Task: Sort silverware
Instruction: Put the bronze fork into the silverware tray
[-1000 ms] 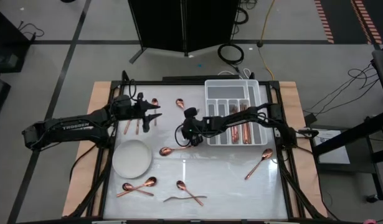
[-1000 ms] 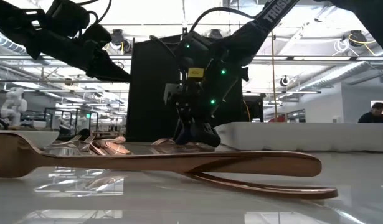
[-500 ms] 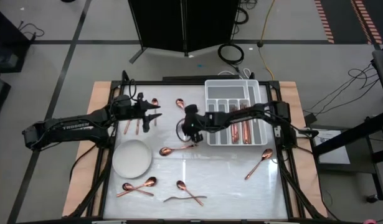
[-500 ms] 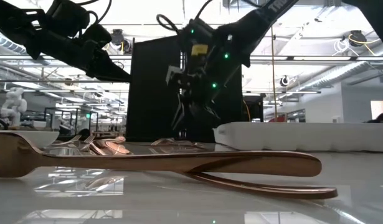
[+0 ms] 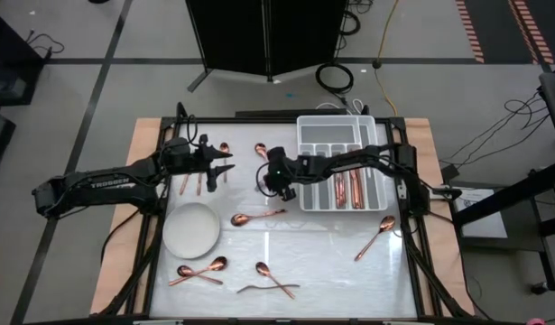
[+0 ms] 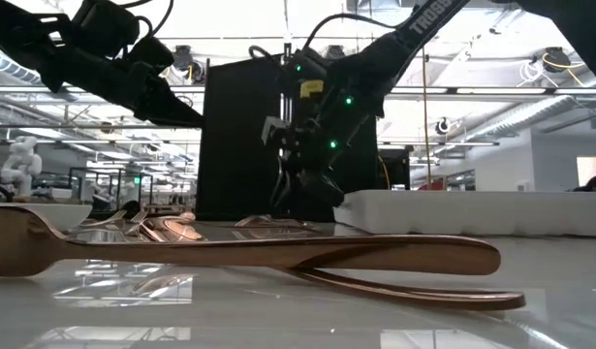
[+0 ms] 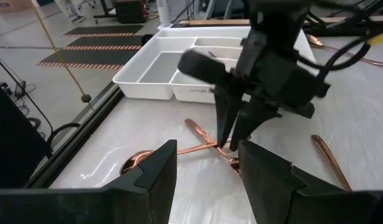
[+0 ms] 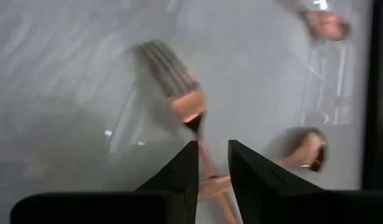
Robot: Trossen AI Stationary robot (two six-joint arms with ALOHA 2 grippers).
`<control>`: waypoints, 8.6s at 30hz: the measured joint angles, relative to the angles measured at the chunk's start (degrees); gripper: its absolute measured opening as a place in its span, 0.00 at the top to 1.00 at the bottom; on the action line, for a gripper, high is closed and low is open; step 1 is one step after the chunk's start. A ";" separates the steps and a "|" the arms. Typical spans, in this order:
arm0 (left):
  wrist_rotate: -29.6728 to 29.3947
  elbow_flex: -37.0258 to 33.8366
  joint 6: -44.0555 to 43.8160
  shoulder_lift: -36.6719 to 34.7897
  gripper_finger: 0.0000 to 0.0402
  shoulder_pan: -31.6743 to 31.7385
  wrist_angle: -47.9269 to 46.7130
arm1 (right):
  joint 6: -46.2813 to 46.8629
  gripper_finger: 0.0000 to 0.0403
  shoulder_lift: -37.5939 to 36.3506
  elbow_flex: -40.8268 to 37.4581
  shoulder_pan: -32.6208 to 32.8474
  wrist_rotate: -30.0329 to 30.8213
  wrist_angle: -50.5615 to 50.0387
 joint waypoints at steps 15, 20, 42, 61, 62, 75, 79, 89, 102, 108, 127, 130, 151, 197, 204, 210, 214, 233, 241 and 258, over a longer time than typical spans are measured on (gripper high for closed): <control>-0.11 0.00 0.39 0.00 0.57 0.15 -0.11 | 1.91 0.83 9.50 15.13 -0.81 -5.56 -15.46; -0.23 -0.02 0.85 0.00 0.57 0.17 -0.14 | 6.93 0.96 10.17 20.82 -1.59 -7.94 -19.99; -1.58 -0.02 -0.15 -9.65 0.57 0.23 -4.92 | 39.67 1.00 7.57 28.55 -0.89 -20.23 -13.68; -3.96 -0.04 -9.10 -26.75 0.57 0.09 -10.83 | 60.35 1.00 -20.67 11.10 1.19 -8.65 -27.12; -3.95 -0.04 -9.08 -26.76 0.57 0.09 -10.72 | 62.65 1.00 -22.81 8.45 0.74 -8.61 -25.92; -3.93 -0.04 -9.27 -26.75 0.57 0.09 -9.51 | 62.42 1.00 -11.37 -9.95 4.09 -8.56 21.87; -4.50 -0.04 -9.27 -26.64 0.57 0.07 -9.31 | 56.25 1.00 -1.37 0.76 3.90 -8.58 22.43; -32.48 -0.04 -10.75 -26.25 0.57 0.69 -17.29 | 43.28 0.79 22.35 41.64 2.69 -9.07 -2.43; -57.15 -0.04 -8.73 -26.21 0.57 3.34 -21.84 | 41.16 0.67 38.29 59.40 0.44 -14.22 -3.55; -55.94 -0.04 -8.67 -26.16 0.57 3.28 -20.59 | 39.11 0.67 37.99 59.52 -0.05 -14.49 -2.89; -50.80 -0.04 -7.17 -26.14 0.57 3.23 -16.68 | 36.42 0.76 42.30 59.87 1.08 -11.38 -6.59; -50.80 -0.04 -6.02 -26.16 0.57 3.23 -16.59 | 36.00 0.90 42.23 59.87 1.36 -11.55 -8.22; -49.07 -0.04 -5.84 -26.16 0.57 3.25 -16.61 | 44.95 0.99 32.23 59.14 1.54 -9.78 -17.84; -44.92 -0.02 -9.12 -26.64 0.57 3.25 -23.22 | 52.43 1.00 11.33 57.62 -1.28 19.20 -64.88; -37.72 -0.02 -12.33 -26.64 0.57 3.23 -24.44 | 70.42 1.00 -6.88 32.00 0.96 29.39 -69.06; -30.93 -0.02 -15.24 -26.58 0.57 3.23 -23.51 | 91.78 1.00 -21.40 5.06 6.25 30.94 -66.74; -28.97 -0.02 -15.58 -26.58 0.57 3.23 -22.71 | 104.03 1.00 -24.32 -3.40 10.26 30.63 -68.39; -28.90 -0.02 -16.51 -26.53 0.57 3.23 -21.40 | 122.27 1.00 -15.79 -9.90 12.68 23.97 -66.93; -28.22 -0.02 -16.15 -26.53 0.57 3.23 -21.42 | 122.63 1.00 -11.61 -9.90 9.56 21.96 -63.08; -27.41 -0.02 -16.16 -26.53 0.57 3.23 -21.16 | 118.27 0.84 -10.36 -9.25 8.23 21.15 -60.81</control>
